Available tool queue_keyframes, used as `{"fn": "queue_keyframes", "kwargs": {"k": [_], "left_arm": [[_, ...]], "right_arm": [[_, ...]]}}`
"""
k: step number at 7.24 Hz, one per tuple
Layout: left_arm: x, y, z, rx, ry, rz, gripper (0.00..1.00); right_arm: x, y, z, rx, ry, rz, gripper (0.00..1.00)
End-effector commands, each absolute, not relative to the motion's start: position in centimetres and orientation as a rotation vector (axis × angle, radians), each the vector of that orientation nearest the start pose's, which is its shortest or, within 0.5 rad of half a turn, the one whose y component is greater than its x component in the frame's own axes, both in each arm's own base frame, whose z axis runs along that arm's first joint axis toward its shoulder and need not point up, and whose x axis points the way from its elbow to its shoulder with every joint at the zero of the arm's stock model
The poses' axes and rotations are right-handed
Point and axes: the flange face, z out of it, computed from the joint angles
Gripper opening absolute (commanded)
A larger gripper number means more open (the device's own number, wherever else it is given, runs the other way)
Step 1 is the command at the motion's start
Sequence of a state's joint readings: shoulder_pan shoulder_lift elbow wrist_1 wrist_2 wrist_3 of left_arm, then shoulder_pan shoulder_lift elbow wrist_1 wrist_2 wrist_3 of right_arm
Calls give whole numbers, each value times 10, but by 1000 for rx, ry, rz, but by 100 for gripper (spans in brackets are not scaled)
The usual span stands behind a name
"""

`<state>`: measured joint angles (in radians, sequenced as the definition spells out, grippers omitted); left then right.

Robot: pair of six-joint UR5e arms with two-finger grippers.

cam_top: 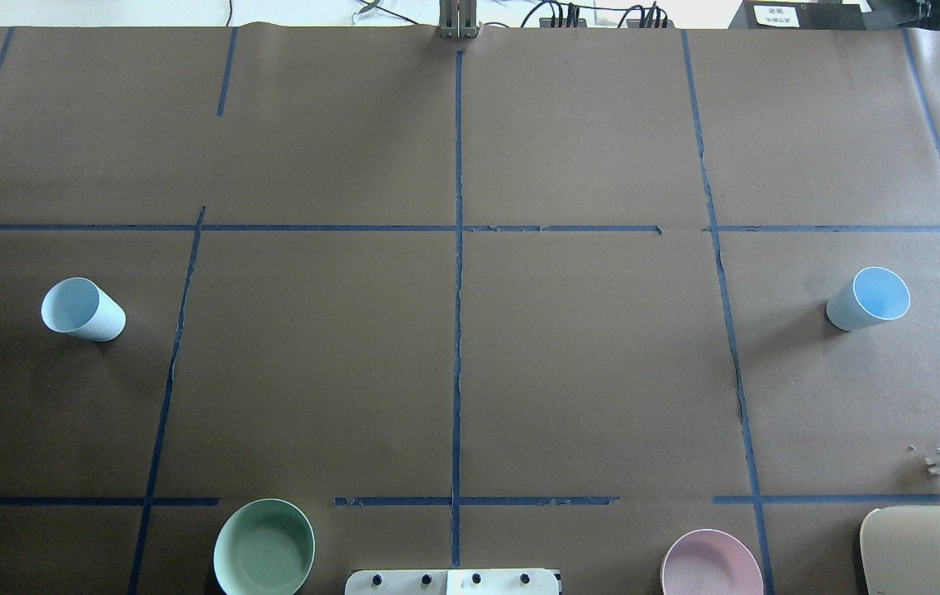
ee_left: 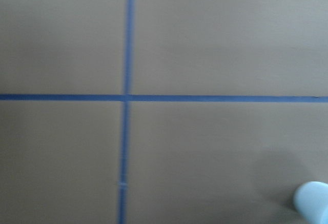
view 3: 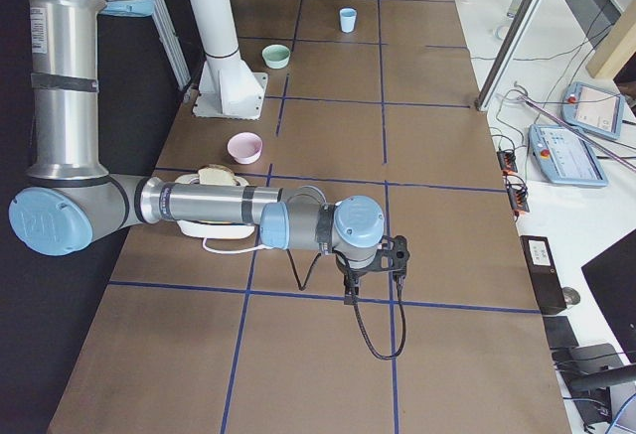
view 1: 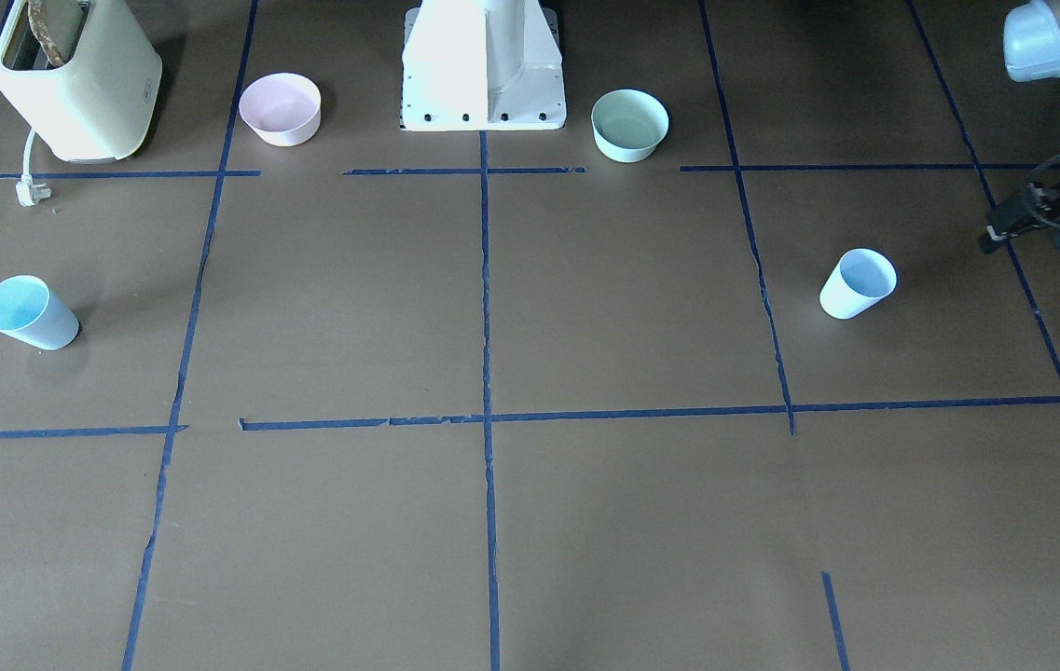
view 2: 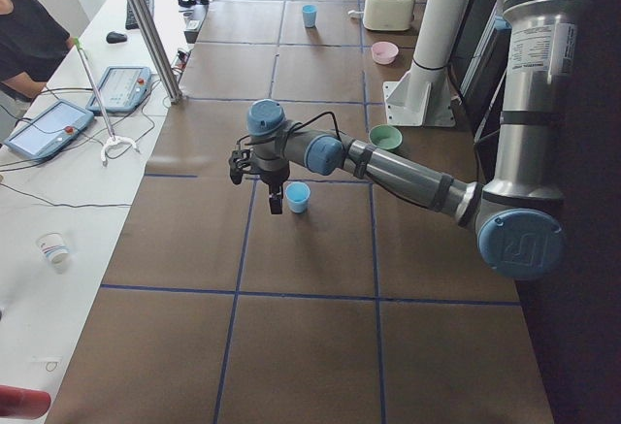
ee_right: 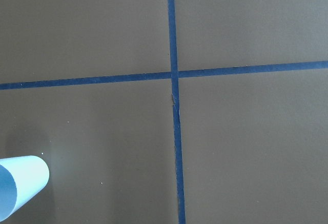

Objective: Stack blue cups with both arms

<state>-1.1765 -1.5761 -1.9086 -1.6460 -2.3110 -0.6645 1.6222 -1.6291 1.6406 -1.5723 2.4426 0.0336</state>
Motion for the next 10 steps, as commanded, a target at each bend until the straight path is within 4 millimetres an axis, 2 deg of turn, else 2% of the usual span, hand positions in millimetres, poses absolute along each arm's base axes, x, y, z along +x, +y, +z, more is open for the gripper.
{"fn": "queue_keyframes", "kwargs": {"k": [1,2,3,5,8,9,10], "left_arm": [[181,-466,506,0,817,-136,100],[200,-464,518,-3,844,-154,100],[219,-457,517,-19,858,-157,100],[226,-453,518,-29,858,-145,100],[236,-458,544,-67,827,-151,100],[244,-454,545,-77,825,-139,95],[246,-452,547,-81,823,-132,65]], "right_arm": [[81,-464,646,16,-871,75,100],[81,-465,645,17,-871,74,100],[81,-466,643,20,-873,73,100],[80,-466,643,20,-877,73,100],[80,-466,642,22,-879,72,100],[80,-466,642,22,-879,72,100],[80,-466,642,22,-879,72,100]]}}
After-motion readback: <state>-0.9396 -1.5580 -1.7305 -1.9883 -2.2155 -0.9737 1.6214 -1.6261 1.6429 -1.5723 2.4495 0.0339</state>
